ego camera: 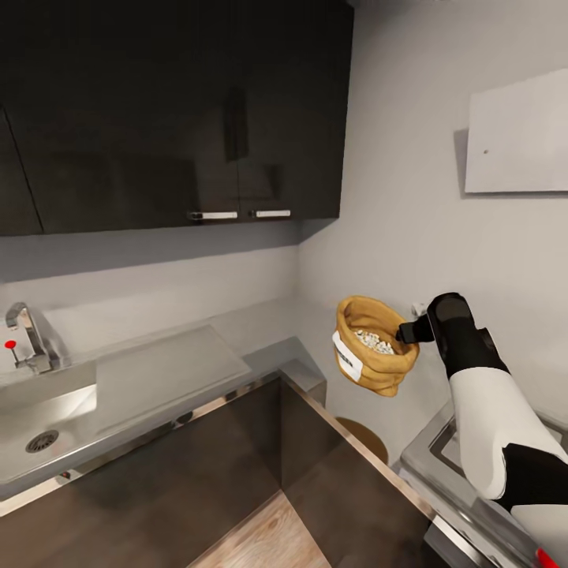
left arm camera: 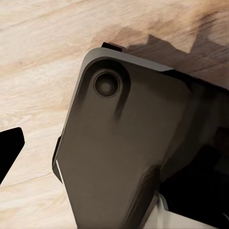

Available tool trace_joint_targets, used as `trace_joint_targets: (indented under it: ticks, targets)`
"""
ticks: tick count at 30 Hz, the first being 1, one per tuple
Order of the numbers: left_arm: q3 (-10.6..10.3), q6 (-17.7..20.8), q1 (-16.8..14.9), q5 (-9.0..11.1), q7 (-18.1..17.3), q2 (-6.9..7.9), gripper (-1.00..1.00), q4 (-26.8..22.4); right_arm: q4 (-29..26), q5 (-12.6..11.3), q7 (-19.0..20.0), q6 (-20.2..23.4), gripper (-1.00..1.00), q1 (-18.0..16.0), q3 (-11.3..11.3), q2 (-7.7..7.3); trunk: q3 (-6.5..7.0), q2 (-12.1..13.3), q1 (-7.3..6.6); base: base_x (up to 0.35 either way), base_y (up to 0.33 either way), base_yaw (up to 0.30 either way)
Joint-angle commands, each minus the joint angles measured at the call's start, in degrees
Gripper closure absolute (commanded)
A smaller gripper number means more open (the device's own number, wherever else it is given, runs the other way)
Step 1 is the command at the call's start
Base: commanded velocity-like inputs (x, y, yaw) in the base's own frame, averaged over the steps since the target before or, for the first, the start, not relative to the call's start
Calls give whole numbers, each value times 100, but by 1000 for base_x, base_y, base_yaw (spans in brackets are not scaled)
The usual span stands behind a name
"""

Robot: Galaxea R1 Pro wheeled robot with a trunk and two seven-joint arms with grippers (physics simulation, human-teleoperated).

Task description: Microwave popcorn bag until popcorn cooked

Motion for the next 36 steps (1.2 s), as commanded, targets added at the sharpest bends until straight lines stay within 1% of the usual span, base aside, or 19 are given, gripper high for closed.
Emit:
trace_joint_targets:
  ticks: [1,4,10,14,18,20,22,24,32,36]
  targets:
    - [-13,-12,-1,60,12,0,-100,-5,-1,63,48,10,100,-6,-6,1,10,35,-21,0,0,0]
    - [-13,-12,-1,60,12,4,-100,-5,24,75,27,10,100,-4,-5,3,64,155,-87,0,0,0]
    - [-13,-12,-1,60,12,5,-100,-5,63,66,-322,10,100,-5,-2,5,171,396,-219,0,0,0]
    - [-13,-12,-1,65,12,7,-100,-5,293,68,-362,10,100,-8,-3,-3,243,556,-307,0,0,0]
    - [-13,-12,-1,66,12,5,-100,-5,352,71,-372,10,100,-4,1,-25,315,717,-395,0,0,0]
    - [-13,-12,-1,67,12,0,-100,-5,404,135,-434,10,100,-5,3,-23,351,797,-438,0,0,0]
    - [-13,-12,-1,68,12,-2,-100,-5,456,288,-495,10,100,-7,4,-11,387,877,-482,0,0,0]
    - [-11,-12,-1,68,13,-2,-100,-5,463,337,-509,10,100,-6,4,-7,423,957,-526,0,0,0]
    - [-6,-27,-1,90,5,20,-100,-13,469,369,-513,10,100,-5,4,5,423,957,-526,-7,0,0]
    - [1,-22,-1,102,7,8,-100,-6,466,341,-501,10,100,-5,4,12,423,957,-526,-250,0,0]
